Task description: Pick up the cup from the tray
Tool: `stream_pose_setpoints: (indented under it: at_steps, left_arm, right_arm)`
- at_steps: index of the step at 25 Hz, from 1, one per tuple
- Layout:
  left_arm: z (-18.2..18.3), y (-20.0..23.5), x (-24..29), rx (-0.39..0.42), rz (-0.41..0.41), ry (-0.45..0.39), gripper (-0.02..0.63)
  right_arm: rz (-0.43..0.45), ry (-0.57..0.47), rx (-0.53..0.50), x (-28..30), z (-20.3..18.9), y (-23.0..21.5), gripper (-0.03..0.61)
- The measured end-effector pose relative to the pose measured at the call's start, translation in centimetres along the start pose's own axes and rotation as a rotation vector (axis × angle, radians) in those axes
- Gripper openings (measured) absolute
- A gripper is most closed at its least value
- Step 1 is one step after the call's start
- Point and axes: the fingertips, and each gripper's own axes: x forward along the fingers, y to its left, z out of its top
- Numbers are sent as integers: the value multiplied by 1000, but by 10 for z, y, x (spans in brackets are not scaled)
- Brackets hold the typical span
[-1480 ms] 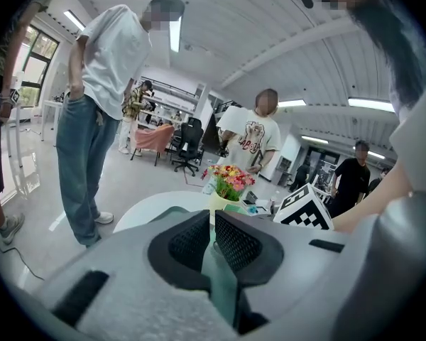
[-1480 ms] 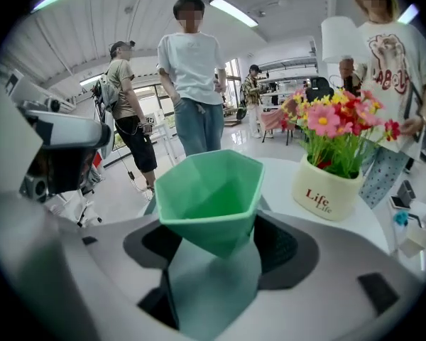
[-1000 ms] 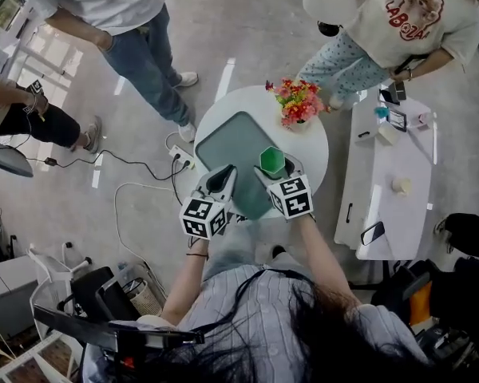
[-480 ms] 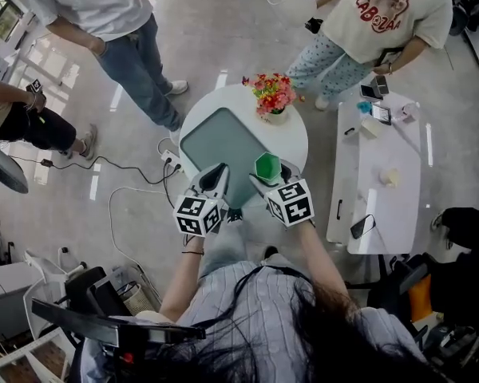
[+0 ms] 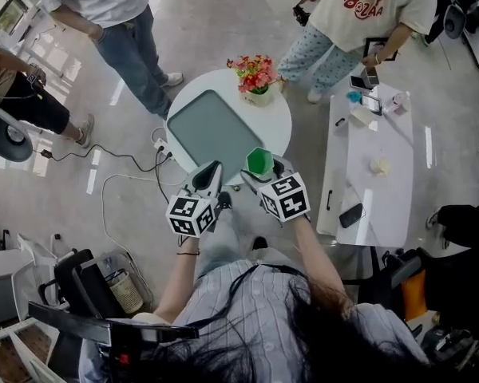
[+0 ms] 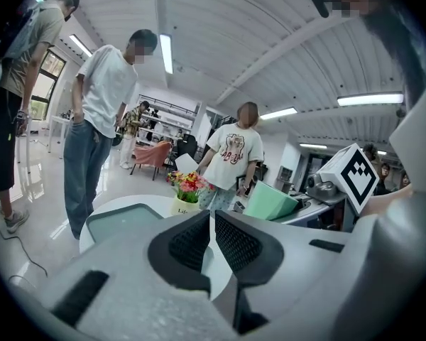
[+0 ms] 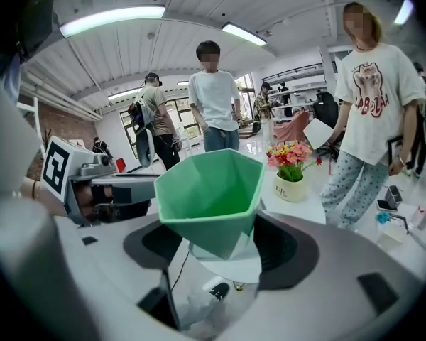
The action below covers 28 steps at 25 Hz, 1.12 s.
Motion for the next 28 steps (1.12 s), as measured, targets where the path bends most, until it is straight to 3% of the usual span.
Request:
stream_pose_setpoints:
  at_steps: [14, 28]
  left_arm:
    - [-33, -70, -69, -29, 86, -48, 17]
    - [-45, -96, -101, 8, 61, -24, 17]
  right_arm:
    - [54, 4, -7, -68, -52, 31, 325]
    - [51, 1, 22, -86, -76, 56, 325]
